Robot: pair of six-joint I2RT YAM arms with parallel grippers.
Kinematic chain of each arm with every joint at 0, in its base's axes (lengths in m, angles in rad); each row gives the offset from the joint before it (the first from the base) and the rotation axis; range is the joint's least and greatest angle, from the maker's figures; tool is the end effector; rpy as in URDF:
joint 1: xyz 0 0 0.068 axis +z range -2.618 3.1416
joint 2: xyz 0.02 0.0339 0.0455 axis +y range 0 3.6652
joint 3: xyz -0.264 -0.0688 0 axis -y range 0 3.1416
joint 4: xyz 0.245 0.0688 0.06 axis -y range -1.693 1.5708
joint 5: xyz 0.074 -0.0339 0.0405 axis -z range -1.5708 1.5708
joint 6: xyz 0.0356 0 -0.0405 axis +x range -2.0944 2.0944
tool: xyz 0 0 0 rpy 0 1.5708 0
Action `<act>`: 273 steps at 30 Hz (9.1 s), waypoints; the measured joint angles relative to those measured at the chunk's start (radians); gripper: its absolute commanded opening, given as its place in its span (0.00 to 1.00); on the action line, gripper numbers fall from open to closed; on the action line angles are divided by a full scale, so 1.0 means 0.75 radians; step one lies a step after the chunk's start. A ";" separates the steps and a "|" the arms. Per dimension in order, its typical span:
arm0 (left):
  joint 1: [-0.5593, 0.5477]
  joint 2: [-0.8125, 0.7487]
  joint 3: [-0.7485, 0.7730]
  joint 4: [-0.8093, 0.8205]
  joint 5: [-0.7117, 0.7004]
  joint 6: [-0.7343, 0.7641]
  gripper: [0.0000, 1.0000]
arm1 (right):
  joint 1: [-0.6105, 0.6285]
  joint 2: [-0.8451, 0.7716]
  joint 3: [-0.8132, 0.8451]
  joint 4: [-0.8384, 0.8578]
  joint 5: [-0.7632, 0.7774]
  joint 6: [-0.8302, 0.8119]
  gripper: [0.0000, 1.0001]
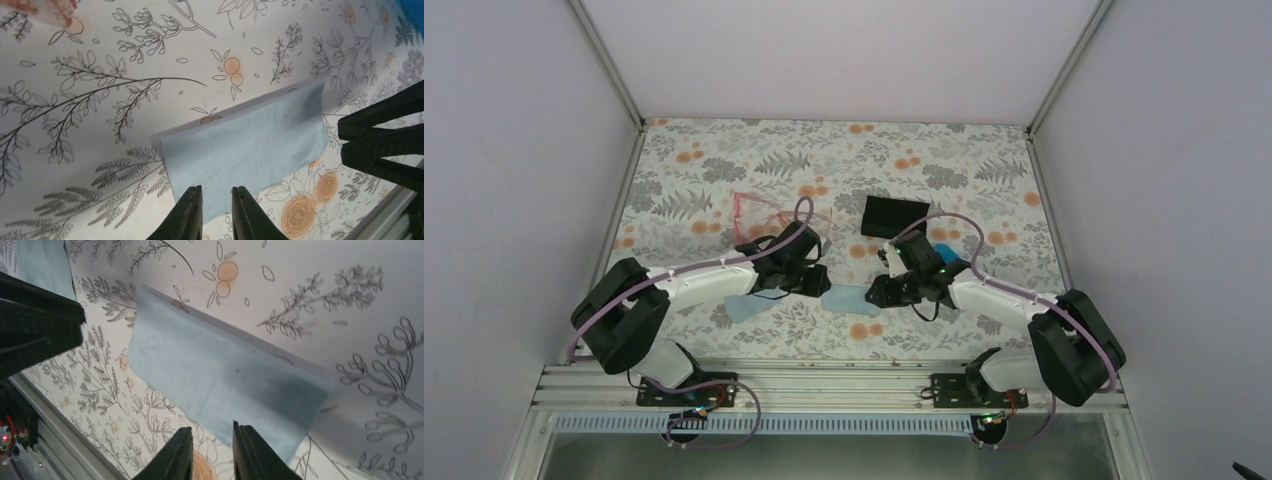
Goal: Organize the sunglasses
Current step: Fold the glasses cleaning cloth at the center of the board, then pick up the glasses cleaning cloth from the center of the board, then place the glasses cleaning cloth in the sunglasses case, then pick up the sunglasses from the center of the board.
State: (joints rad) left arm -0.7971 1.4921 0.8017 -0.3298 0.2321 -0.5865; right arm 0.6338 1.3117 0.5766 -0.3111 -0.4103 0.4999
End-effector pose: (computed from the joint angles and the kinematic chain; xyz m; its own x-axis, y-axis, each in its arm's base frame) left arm 0.1920 -0.2083 0.1743 -0.9278 0.1790 -0.3273 0.3203 0.8321 -0.4528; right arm 0.1751 0.1463 0.1566 -0.9496 -0.1524 -0.2741 -0.2836 0.7903 0.5431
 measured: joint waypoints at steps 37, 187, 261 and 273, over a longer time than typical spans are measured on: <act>-0.008 0.318 0.150 0.042 -0.046 -0.096 0.17 | 0.053 0.237 0.230 -0.356 0.708 0.342 0.27; 0.185 1.056 1.423 -0.412 0.059 0.183 0.39 | -0.395 0.560 0.756 -0.304 0.821 0.003 0.35; 0.519 0.092 0.286 0.092 -0.081 -0.042 0.43 | 0.012 0.561 0.984 -0.099 0.537 -0.125 0.65; 0.592 -0.053 0.089 0.189 -0.110 -0.173 0.45 | 0.138 0.860 1.088 -0.219 0.566 0.185 0.51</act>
State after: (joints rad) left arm -0.3531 1.4521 0.8684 -0.1879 0.1493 -0.7162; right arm 0.7372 1.9568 1.3926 -0.4755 0.0139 0.6388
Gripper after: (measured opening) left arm 0.448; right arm 0.519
